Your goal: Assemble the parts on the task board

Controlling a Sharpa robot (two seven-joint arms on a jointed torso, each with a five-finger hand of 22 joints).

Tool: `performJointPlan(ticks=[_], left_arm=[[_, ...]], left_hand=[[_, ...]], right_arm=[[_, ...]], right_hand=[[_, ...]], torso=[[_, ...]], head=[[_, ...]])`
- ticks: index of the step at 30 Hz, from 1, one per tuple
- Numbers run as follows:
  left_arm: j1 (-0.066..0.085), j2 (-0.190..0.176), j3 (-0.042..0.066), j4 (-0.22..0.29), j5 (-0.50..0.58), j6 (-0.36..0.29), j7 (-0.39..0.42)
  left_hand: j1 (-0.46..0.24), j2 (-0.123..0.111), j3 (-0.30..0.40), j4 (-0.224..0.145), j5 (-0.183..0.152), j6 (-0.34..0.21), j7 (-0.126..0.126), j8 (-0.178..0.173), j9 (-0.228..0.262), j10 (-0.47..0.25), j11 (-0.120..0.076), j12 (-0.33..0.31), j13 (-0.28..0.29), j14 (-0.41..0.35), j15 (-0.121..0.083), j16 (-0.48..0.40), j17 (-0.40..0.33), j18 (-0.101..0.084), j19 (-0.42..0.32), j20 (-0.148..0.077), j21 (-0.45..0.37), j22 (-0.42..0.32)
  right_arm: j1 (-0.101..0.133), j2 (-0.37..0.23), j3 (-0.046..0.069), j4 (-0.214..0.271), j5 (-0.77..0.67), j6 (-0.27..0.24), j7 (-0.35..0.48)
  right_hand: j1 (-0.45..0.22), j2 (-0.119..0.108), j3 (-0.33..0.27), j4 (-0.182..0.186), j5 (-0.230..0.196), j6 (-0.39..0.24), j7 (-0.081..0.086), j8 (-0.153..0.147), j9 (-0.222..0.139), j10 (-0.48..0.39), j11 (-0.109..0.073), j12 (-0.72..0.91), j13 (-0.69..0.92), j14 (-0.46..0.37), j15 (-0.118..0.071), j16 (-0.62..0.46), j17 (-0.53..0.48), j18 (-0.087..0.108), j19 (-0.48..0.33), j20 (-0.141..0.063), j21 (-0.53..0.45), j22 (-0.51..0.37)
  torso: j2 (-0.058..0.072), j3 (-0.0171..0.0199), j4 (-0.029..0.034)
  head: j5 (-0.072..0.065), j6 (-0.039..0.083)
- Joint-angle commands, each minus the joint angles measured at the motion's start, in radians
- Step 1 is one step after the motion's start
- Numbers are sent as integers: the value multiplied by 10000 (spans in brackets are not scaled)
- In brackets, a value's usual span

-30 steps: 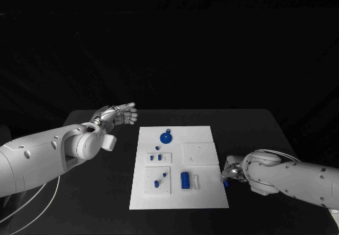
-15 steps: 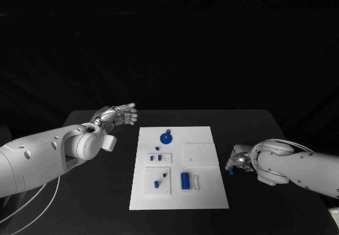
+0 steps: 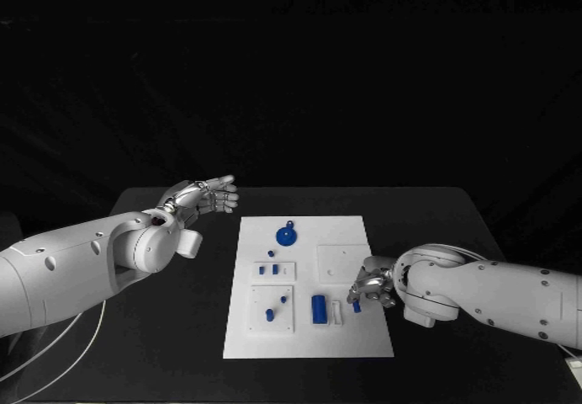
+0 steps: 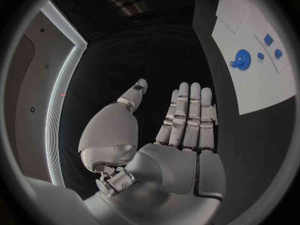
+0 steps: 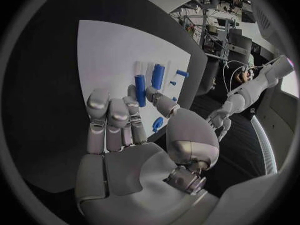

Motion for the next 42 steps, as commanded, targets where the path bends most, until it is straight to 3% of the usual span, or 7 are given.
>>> performJointPlan(ticks=[1, 8, 15, 42], left_arm=[[7, 41, 7, 23, 18, 168, 67], [7, 70, 7, 41, 18, 182, 56], [7, 72, 7, 43, 18, 202, 48], [9, 20, 6, 50, 18, 199, 27]], left_hand=[[-25, 73, -7, -18, -31, -74, -2, 68, -13, 13, -13, 37, -12, 32, 45, -43, 16, 179, 46, 54, -45, 16], [-28, 79, -8, -14, -31, -71, -3, 71, -13, 17, -18, 38, -12, 32, 46, -47, 20, 178, 47, 56, -48, 18], [-31, 81, -11, -12, -31, -69, -4, 74, -14, 20, -21, 39, -12, 32, 47, -51, 24, 178, 46, 56, -52, 21], [-33, 74, -18, -11, -31, -63, -8, 82, -15, 27, -29, 41, -12, 29, 52, -68, 40, 178, 44, 59, -66, 31]], right_arm=[[-175, 300, -17, -109, 91, 64, 23], [-503, 756, -22, -303, 28, 37, 15], [-660, 920, -28, -492, -143, -88, 2], [-696, 792, -28, -525, -616, -325, -169]], right_hand=[[-144, 2, -100, -10, -43, 74, -10, 5, -25, 59, 10, -48, -7, 12, -55, -40, -11, 571, -4, 35, 43, 142], [-229, 6, -171, -9, -44, 83, -13, -4, -42, 55, 5, -51, 1, 10, -61, -40, -11, 571, -4, 26, 43, 140], [-274, -1, -213, -19, -33, 84, -14, -12, -54, 50, 4, -53, 7, 8, -63, -40, -11, 571, -7, 20, 42, 139], [-368, -67, -304, -17, -91, 109, -21, -19, -77, 50, -3, -53, 23, 8, -72, -37, -9, 571, 0, -3, 42, 134]], torso=[[0, 7, 4], [6, 13, 13], [-2, 5, -4], [-2, 7, -10]], head=[[37, -20], [67, -68], [111, -117], [156, -168]])
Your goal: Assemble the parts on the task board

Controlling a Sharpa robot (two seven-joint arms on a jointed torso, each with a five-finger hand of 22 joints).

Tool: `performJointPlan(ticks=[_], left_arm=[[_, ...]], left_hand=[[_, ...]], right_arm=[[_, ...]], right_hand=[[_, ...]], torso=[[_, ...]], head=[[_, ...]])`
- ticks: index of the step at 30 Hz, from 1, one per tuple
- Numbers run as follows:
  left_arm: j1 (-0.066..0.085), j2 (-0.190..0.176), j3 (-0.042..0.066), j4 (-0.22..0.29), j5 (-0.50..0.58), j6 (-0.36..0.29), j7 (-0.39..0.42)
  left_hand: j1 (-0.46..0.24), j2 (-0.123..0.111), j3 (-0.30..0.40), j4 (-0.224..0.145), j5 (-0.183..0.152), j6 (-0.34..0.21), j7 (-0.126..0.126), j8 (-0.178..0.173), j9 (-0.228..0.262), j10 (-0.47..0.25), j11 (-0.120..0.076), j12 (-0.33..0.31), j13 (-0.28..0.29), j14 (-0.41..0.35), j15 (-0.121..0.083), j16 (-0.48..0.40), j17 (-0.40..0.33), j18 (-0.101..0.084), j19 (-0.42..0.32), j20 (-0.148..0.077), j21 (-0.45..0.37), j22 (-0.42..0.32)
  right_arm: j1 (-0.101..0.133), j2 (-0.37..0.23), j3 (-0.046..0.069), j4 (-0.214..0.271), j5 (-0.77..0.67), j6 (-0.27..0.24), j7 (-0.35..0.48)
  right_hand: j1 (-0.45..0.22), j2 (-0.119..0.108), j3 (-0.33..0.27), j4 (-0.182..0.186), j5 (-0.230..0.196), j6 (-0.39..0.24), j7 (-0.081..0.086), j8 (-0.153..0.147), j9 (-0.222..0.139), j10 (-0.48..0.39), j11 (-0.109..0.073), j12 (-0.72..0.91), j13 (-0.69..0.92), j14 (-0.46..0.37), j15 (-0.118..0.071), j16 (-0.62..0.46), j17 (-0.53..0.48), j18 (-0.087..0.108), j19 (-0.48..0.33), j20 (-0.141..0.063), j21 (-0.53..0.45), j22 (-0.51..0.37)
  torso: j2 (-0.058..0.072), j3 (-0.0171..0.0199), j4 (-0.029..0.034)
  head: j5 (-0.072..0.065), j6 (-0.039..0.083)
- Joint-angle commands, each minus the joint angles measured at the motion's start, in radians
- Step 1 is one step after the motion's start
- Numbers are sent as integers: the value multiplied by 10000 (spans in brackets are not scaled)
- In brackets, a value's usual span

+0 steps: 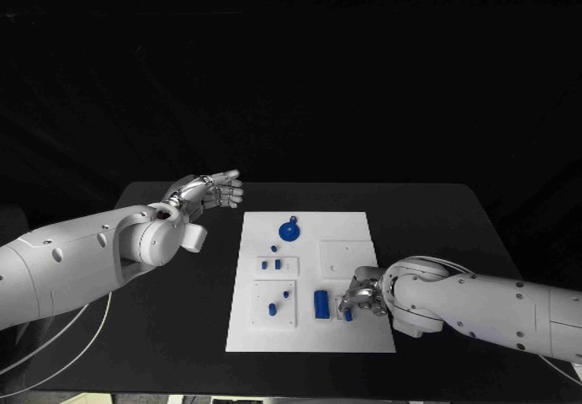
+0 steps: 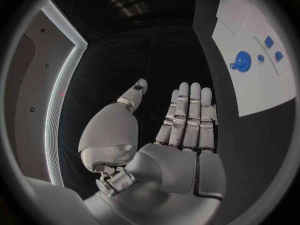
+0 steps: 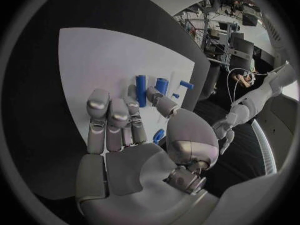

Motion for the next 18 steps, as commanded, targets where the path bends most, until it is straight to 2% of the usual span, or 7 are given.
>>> performJointPlan(ticks=[1, 18], left_arm=[[8, 7, 6, 33, 18, 153, 57], [8, 13, 6, 32, 17, 167, 41]], left_hand=[[-33, 73, -18, -12, -31, -64, -9, 42, -17, 28, -29, 41, -13, 28, 52, -68, 14, 166, 44, 59, -66, 17], [-31, 74, -18, -9, -31, -56, -13, 50, -17, 35, -35, 44, -12, 29, 56, -78, 25, 167, 43, 61, -74, 25]], right_arm=[[-9, 1, -3, -9, -149, 3, -67], [-9, 177, -2, -156, 39, 55, -30]], right_hand=[[-100, -29, -58, -13, -53, 96, -5, 33, 3, 52, -4, -23, 12, -9, -93, -40, -11, 544, -1, -4, 42, 135], [-130, -42, -77, -1, -62, 104, -8, 30, -4, 54, -7, -24, 16, -10, -96, -41, -12, 544, 0, -11, 40, 133]], torso=[[1, -3, -1], [-1, -11, 2]], head=[[-5, -3], [0, 18]])
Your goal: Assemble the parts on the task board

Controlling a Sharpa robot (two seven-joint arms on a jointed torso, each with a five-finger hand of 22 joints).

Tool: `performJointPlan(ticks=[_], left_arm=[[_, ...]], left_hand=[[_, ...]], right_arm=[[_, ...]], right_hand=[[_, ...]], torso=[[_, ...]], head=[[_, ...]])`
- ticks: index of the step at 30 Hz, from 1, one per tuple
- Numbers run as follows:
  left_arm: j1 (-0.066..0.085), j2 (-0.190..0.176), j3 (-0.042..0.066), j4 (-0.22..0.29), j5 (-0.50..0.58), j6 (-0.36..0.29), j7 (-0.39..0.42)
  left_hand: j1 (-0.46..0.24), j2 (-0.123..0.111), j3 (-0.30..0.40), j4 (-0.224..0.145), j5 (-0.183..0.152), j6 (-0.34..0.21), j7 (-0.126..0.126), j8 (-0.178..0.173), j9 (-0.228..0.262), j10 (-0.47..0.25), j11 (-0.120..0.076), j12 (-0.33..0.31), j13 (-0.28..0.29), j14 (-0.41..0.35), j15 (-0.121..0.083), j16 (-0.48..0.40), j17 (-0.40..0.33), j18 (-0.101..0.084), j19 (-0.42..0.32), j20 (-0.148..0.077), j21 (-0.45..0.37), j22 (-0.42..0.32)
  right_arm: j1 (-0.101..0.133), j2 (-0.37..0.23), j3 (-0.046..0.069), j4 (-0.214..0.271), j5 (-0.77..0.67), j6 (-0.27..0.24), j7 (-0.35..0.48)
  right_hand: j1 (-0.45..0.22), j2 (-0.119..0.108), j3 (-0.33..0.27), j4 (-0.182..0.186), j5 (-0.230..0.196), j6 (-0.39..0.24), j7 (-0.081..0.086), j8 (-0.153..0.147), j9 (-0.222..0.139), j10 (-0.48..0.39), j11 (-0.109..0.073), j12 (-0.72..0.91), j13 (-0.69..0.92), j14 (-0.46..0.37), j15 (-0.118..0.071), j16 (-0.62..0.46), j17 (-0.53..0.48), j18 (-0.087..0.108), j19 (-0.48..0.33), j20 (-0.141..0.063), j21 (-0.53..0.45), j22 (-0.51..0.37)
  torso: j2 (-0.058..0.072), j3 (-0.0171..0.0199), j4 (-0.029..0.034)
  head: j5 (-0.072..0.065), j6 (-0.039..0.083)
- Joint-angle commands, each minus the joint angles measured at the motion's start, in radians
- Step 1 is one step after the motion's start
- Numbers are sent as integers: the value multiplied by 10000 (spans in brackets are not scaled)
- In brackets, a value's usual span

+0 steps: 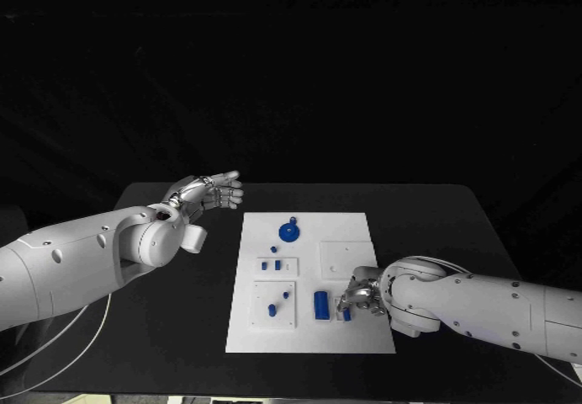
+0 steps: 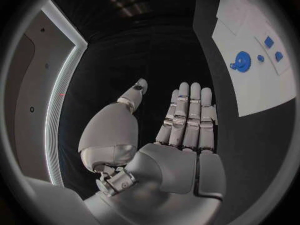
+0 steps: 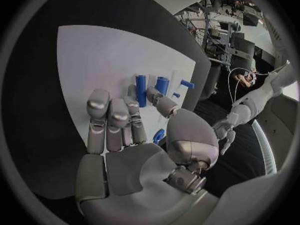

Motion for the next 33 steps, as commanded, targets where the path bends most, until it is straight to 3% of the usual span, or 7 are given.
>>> performJointPlan(ticks=[1, 16, 33], left_arm=[[8, 11, 7, 28, 17, 164, 50], [8, -13, 7, 46, 16, 184, 42], [8, -21, 7, 49, 13, 184, 25]], left_hand=[[-31, 75, -18, -9, -31, -55, -14, 50, -17, 36, -35, 44, -12, 29, 56, -39, 17, 203, 14, 32, -35, 18], [-37, 79, -20, -1, -32, -52, -15, 55, -18, 39, -38, 44, -13, 29, 58, -47, 25, 204, 15, 35, -41, 23], [-36, 79, -20, 1, -31, -53, -16, 58, -20, 41, -38, 44, -13, 30, 59, -55, 34, 205, 14, 36, -47, 29]], right_arm=[[-9, 60, -3, -38, 54, 82, 9], [-68, 354, -3, -373, 121, 87, 69], [-104, 366, -5, -362, 130, 112, 96]], right_hand=[[-97, -5, -81, 2, -63, 75, 24, 30, -3, 54, -8, -24, 17, 17, -71, -41, -12, 539, 0, -12, 40, 134], [-393, -183, -305, 109, -209, 83, 13, 22, -22, 51, -20, -33, 38, 6, -87, -37, -7, 539, 3, -43, 31, 123], [-534, -400, -544, 44, -208, 47, 13, 15, -17, 29, -21, -44, 57, -7, -91, -33, -1, 539, -6, -78, 27, 121]], torso=[[-1, -3, 2], [7, 1, 4], [0, 4, -3]], head=[[12, -4], [43, -17], [78, -54]])
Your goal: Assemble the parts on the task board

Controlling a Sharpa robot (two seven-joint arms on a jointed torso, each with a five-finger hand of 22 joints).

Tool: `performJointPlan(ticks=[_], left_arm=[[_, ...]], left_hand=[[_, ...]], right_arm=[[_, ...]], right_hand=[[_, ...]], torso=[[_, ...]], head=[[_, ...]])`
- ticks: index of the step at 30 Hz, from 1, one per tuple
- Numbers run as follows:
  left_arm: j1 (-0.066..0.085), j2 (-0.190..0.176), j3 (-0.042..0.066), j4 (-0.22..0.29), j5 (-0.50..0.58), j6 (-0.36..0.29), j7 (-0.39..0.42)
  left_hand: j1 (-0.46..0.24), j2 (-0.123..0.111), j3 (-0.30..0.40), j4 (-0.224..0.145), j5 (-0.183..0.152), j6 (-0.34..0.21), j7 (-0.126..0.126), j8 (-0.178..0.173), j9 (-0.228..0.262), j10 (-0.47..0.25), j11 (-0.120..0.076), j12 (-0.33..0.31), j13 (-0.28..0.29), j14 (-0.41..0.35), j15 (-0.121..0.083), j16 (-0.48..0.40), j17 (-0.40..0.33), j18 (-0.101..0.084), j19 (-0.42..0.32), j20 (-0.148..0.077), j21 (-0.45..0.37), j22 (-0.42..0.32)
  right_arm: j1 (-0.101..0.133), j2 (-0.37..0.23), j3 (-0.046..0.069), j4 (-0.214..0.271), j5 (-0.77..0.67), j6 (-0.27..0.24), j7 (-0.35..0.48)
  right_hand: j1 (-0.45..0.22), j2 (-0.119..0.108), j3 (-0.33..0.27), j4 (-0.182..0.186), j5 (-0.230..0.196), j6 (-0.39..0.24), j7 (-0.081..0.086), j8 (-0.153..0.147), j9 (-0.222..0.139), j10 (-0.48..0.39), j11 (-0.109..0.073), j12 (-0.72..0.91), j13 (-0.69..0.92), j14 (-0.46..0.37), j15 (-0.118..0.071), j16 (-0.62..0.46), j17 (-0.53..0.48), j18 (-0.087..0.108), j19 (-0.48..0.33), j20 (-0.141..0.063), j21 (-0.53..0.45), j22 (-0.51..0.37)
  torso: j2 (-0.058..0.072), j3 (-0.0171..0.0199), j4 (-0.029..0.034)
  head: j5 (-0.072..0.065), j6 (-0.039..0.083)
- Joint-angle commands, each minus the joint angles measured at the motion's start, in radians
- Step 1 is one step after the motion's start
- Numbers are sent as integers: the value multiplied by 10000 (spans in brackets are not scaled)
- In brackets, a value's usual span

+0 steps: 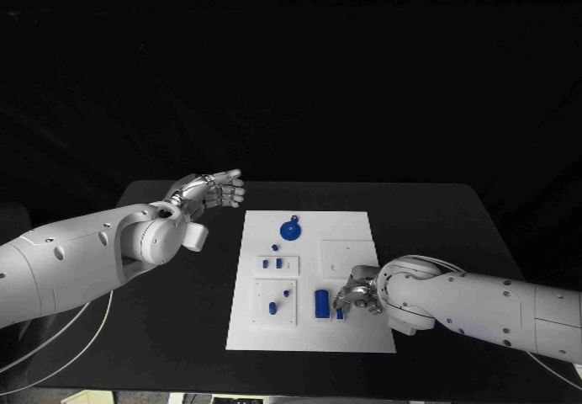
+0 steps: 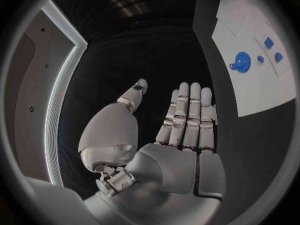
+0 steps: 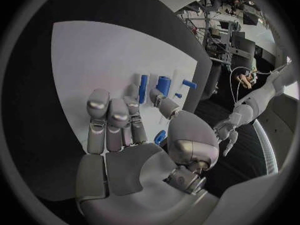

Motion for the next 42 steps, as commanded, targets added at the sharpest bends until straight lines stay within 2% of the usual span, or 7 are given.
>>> performJointPlan(ticks=[1, 19, 23, 28, 34, 38, 42], left_arm=[[9, 5, 7, 26, 14, 154, 50], [10, -3, 7, 11, 1, 163, 49], [11, 10, 7, -73, 1, 127, 93], [11, 56, 7, -176, 1, 117, 136], [10, 197, 9, -415, 12, 99, 225], [10, 269, 12, -603, 52, 92, 263], [18, 386, 23, -941, 107, 5, 340]], left_hand=[[-36, 79, -20, 1, -32, -53, -16, 58, -12, 41, -38, 44, -13, 30, 60, -56, 17, 118, 7, 28, -42, 13], [-36, 77, -21, 3, -31, -56, -16, 58, -14, 40, -35, 42, -14, 28, 64, -64, 24, 119, 6, 30, -48, 18], [-34, 76, -21, 2, -31, -57, -16, 58, -14, 40, -34, 42, -14, 28, 64, -65, 25, 119, 6, 30, -48, 19], [-31, 65, -23, -2, -32, -57, -16, 59, -15, 41, -35, 42, -15, 29, 66, -67, 28, 120, 5, 31, -50, 21], [-24, 70, -20, -4, -31, -56, -17, 61, -15, 44, -36, 43, -14, 37, 65, -65, 33, 122, 8, 31, -51, 25], [-18, 83, -17, -5, -30, -60, -16, 60, -17, 43, -35, 42, -15, 45, 63, -65, 40, 124, 12, 31, -52, 29], [10, 98, -11, -23, -28, -79, -11, 52, -23, 28, -29, 32, -20, 59, 57, -65, 52, 128, 20, 28, -53, 37]], right_arm=[[-30, 2, -10, 43, 33, 105, 104], [-50, -884, -3, 371, 376, -195, 631], [35, -1235, 52, 530, 797, -469, 1208], [340, -1435, 107, 535, 1395, -878, 2339], [642, -1286, 368, -91, 2604, -1562, 4029], [842, -1004, 607, -887, 4067, -1883, 5334], [1033, -530, 843, -1992, 5447, -1804, 6227]], right_hand=[[-64, -25, -77, -32, -45, 14, -10, -23, -1, 27, -20, -9, 13, 23, -60, -36, -2, 536, -8, -80, 26, 121], [-3, -322, -209, -111, -44, -36, -3, -36, 3, -4, -15, -32, 31, 10, -58, -54, -8, 536, -24, -121, -3, 104], [-45, -502, -267, -124, -50, -66, 7, -52, -3, -18, -4, -39, 31, 6, -54, -58, -9, 536, -30, -117, -5, 105], [-34, -1141, -392, -19, -41, -557, 152, -291, -74, -201, 125, -117, 31, -41, 53, -126, -34, 536, -80, -159, -87, 63], [218, -1115, -369, 104, -35, -737, 213, -344, -57, -241, 182, -96, 51, -37, 101, -152, -35, 536, -63, -216, -126, 38], [469, -805, -509, -19, 95, -933, 288, -421, -66, -320, 252, -113, 50, -92, 168, -226, -51, 536, -139, -233, -183, 36], [743, -498, -842, -166, 643, -1135, 367, -480, -55, -624, 335, -337, -69, -397, 248, -587, -204, 536, -532, -128, -505, -48]], torso=[[-2, 4, -3], [-8, 4, -14], [-16, 7, -21], [-17, 2, -31], [-43, 3, -23], [-109, -8, -36], [-212, -39, -45]], head=[[4, -6], [-27, 117], [-84, 183], [-178, 414], [-301, 748], [-306, 929], [-385, 1173]])
